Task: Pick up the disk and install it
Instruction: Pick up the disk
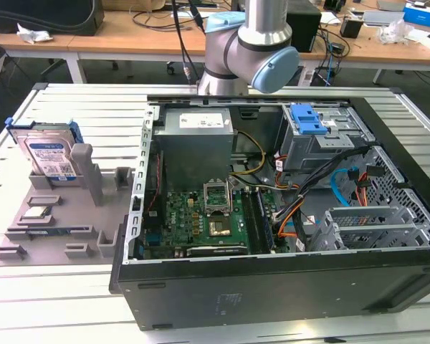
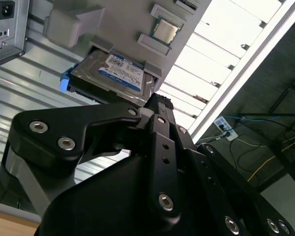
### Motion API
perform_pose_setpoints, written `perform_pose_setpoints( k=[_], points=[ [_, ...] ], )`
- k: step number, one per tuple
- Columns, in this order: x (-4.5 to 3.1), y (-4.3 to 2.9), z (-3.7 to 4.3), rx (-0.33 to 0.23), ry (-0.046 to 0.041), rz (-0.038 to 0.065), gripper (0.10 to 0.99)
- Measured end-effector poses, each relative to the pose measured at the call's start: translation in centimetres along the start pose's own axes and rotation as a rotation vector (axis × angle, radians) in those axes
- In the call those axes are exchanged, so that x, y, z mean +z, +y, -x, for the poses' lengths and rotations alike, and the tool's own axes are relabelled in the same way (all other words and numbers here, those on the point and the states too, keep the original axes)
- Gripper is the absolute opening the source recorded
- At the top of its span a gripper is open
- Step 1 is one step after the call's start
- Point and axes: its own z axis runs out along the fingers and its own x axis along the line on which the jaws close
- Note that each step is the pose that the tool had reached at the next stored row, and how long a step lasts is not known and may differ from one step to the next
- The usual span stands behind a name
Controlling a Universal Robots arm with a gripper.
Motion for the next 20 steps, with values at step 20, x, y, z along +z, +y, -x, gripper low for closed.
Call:
perform_pose_setpoints(
  k=[20],
  points=[
    [0.01, -0.01, 0.01, -0.279, 0.0132, -0.024, 0.106]
  ],
)
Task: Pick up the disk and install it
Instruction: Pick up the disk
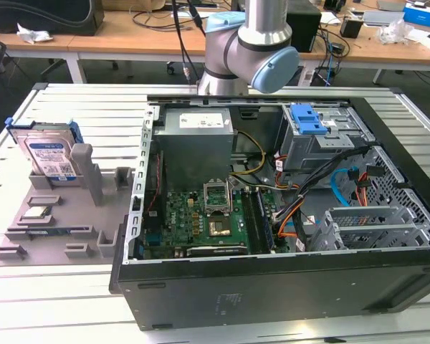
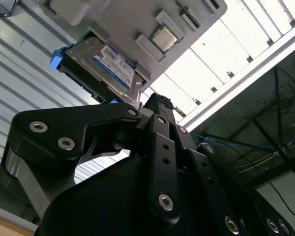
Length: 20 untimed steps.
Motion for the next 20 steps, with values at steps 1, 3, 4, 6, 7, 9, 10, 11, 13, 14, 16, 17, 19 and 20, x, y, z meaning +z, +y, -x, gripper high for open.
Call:
perform_pose_setpoints(
  k=[1, 3, 4, 6, 7, 9, 10, 11, 13, 14, 16, 17, 19, 20],
  points=[
    [-0.01, -0.01, 0.00, -0.009, 0.0006, -0.001, 0.106],
    [0.00, 0.00, 0.00, -0.037, 0.0014, -0.003, 0.106],
    [-0.01, 0.00, 0.00, -0.064, 0.0019, -0.003, 0.106],
    [-0.01, 0.01, 0.00, -0.092, 0.0023, -0.002, 0.106],
    [-0.01, 0.01, 0.00, -0.104, 0.0025, -0.002, 0.106],
    [0.00, 0.00, 0.00, -0.125, 0.0027, -0.002, 0.106],
    [0.00, 0.00, 0.00, -0.138, 0.0029, -0.002, 0.106],
    [0.00, 0.01, 0.00, -0.148, 0.0030, -0.001, 0.106],
    [0.00, 0.00, 0.00, -0.171, 0.0034, -0.001, 0.106],
    [-0.01, 0.00, 0.00, -0.183, 0.0035, -0.001, 0.106],
    [0.00, 0.00, 0.00, -0.201, 0.0038, -0.001, 0.106],
    [-0.01, 0.00, 0.00, -0.216, 0.0040, 0.000, 0.106],
    [0.00, 0.00, 0.00, -0.251, 0.0045, 0.000, 0.106],
    [0.00, 0.00, 0.00, -0.259, 0.0045, 0.000, 0.106]
  ],
)
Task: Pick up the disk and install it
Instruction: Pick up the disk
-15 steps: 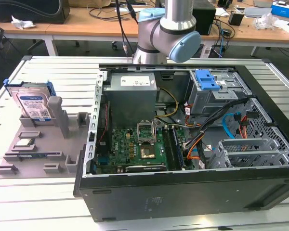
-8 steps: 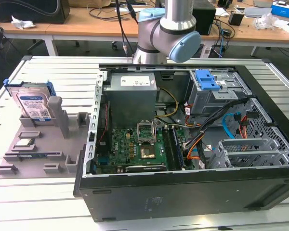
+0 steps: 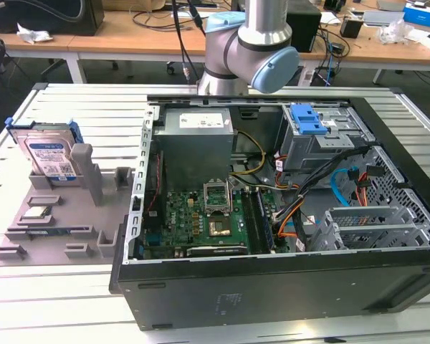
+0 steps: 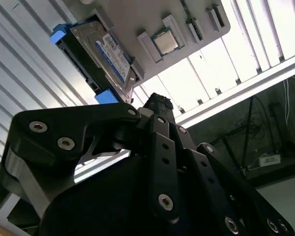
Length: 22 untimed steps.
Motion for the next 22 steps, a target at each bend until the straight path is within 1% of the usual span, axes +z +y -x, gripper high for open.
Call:
perform_pose_setpoints(
  k=[4, 13, 20, 22],
  points=[
    [0.00, 0.00, 0.00, -0.055, 0.0006, 0.001, 0.106],
    [0.00, 0.00, 0.00, -0.147, 0.0017, 0.002, 0.106],
    [0.00, 0.00, 0.00, -0.255, 0.0029, 0.004, 0.106],
    [0.00, 0.00, 0.00, -0.271, 0.0031, 0.005, 0.106]
  ],
)
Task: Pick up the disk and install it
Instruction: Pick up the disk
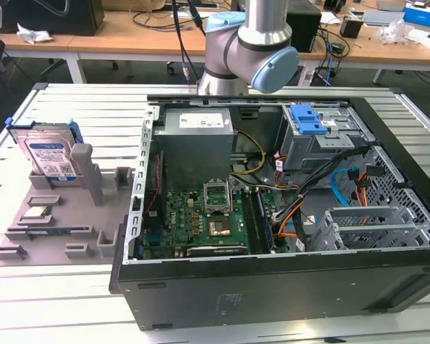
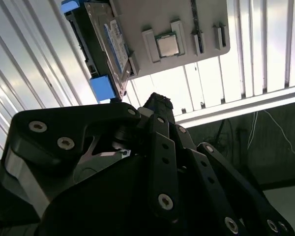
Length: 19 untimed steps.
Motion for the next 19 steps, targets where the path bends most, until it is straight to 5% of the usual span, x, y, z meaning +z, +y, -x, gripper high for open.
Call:
perform_pose_setpoints(
  k=[19],
  points=[
    [0.00, 0.00, 0.00, -0.226, 0.0026, 0.004, 0.106]
  ],
)
